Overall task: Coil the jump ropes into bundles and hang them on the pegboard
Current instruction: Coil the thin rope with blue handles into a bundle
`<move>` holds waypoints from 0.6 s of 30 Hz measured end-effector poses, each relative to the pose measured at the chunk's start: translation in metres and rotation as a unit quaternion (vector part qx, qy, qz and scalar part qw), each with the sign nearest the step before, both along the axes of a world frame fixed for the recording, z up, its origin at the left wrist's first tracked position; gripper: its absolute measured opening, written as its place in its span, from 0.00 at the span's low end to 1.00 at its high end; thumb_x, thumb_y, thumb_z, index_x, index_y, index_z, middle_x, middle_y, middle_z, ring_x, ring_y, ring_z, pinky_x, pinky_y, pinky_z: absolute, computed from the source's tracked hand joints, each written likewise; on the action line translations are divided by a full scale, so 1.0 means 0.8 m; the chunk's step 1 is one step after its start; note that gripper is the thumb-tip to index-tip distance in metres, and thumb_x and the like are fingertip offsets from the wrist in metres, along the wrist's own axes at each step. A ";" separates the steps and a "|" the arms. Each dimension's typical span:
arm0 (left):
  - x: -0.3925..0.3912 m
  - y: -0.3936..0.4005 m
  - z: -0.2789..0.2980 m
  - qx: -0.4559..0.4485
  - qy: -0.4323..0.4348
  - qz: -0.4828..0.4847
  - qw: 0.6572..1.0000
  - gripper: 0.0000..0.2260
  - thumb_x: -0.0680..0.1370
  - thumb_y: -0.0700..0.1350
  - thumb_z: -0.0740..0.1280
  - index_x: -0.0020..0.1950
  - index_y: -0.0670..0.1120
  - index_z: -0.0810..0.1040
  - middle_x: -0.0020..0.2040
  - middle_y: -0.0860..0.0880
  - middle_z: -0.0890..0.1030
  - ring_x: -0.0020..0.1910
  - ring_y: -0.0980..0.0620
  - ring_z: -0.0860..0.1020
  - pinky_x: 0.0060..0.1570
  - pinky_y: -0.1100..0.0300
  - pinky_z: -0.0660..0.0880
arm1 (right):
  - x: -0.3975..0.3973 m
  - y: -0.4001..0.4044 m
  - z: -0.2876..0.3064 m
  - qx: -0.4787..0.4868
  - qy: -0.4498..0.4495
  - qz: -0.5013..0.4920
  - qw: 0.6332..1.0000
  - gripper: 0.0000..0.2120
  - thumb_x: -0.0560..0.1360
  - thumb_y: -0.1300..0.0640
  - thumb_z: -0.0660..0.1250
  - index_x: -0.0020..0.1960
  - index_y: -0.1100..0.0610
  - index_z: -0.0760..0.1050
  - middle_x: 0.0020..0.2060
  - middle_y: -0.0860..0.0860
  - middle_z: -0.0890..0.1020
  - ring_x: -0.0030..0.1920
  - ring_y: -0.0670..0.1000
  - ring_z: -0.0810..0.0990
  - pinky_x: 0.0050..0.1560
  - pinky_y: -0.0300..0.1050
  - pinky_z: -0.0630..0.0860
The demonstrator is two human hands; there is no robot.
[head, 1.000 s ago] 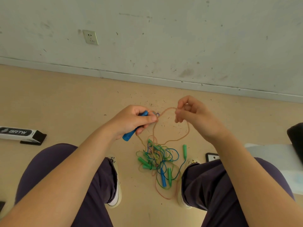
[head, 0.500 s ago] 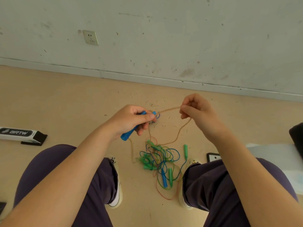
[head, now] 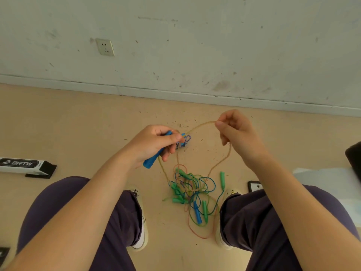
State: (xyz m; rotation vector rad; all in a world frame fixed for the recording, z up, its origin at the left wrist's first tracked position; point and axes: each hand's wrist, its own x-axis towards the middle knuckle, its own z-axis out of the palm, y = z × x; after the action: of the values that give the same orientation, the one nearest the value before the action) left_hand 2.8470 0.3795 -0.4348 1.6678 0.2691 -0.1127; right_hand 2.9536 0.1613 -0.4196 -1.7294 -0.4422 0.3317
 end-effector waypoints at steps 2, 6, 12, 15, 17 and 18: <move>0.000 -0.006 -0.001 0.001 0.002 -0.010 1.000 0.10 0.80 0.42 0.67 0.53 0.35 0.81 0.30 0.48 0.77 0.23 0.52 0.71 0.28 0.62 0.71 | -0.006 0.003 -0.001 0.000 0.011 0.070 0.997 0.08 0.73 0.58 0.72 0.49 0.53 0.74 0.30 0.47 0.78 0.31 0.48 0.76 0.39 0.47 0.73; -0.001 -0.021 -0.003 -0.001 0.010 -0.051 0.999 0.06 0.80 0.43 0.68 0.46 0.42 0.82 0.31 0.48 0.78 0.23 0.52 0.72 0.29 0.61 0.72 | -0.032 0.021 -0.013 -0.055 0.017 0.181 0.982 0.08 0.73 0.62 0.74 0.49 0.56 0.77 0.33 0.49 0.81 0.34 0.48 0.77 0.38 0.46 0.75; 0.002 -0.012 0.000 -0.006 -0.004 -0.036 0.999 0.06 0.80 0.42 0.68 0.50 0.41 0.83 0.32 0.48 0.79 0.26 0.51 0.75 0.32 0.62 0.75 | -0.015 0.019 -0.013 -0.069 -0.053 0.071 0.994 0.09 0.77 0.64 0.67 0.43 0.51 0.74 0.30 0.43 0.75 0.31 0.43 0.71 0.35 0.38 0.69; 0.002 -0.004 0.001 0.008 -0.010 -0.005 1.000 0.08 0.80 0.41 0.67 0.51 0.37 0.82 0.32 0.48 0.79 0.27 0.51 0.75 0.32 0.60 0.76 | -0.005 0.010 -0.009 -0.029 -0.062 -0.016 0.998 0.09 0.79 0.65 0.63 0.44 0.52 0.71 0.32 0.49 0.75 0.31 0.45 0.73 0.37 0.42 0.71; 0.001 -0.002 0.001 0.015 -0.013 0.009 1.000 0.07 0.80 0.40 0.68 0.50 0.36 0.81 0.32 0.46 0.78 0.25 0.51 0.74 0.32 0.59 0.75 | -0.006 0.008 -0.007 -0.009 -0.043 -0.011 0.999 0.08 0.79 0.64 0.64 0.46 0.53 0.72 0.32 0.48 0.78 0.32 0.45 0.76 0.38 0.41 0.74; 0.001 -0.004 0.001 0.020 -0.013 0.010 1.000 0.07 0.80 0.40 0.68 0.49 0.36 0.81 0.32 0.45 0.77 0.25 0.52 0.73 0.32 0.58 0.74 | -0.009 0.007 -0.006 -0.001 -0.024 0.019 1.000 0.07 0.78 0.64 0.66 0.47 0.53 0.72 0.33 0.48 0.79 0.33 0.46 0.78 0.38 0.41 0.76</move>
State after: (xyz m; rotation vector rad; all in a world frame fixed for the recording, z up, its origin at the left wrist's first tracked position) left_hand 2.8476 0.3766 -0.4342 1.7036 0.2705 -0.0708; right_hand 2.9464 0.1672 -0.4245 -1.7347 -0.5104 0.3193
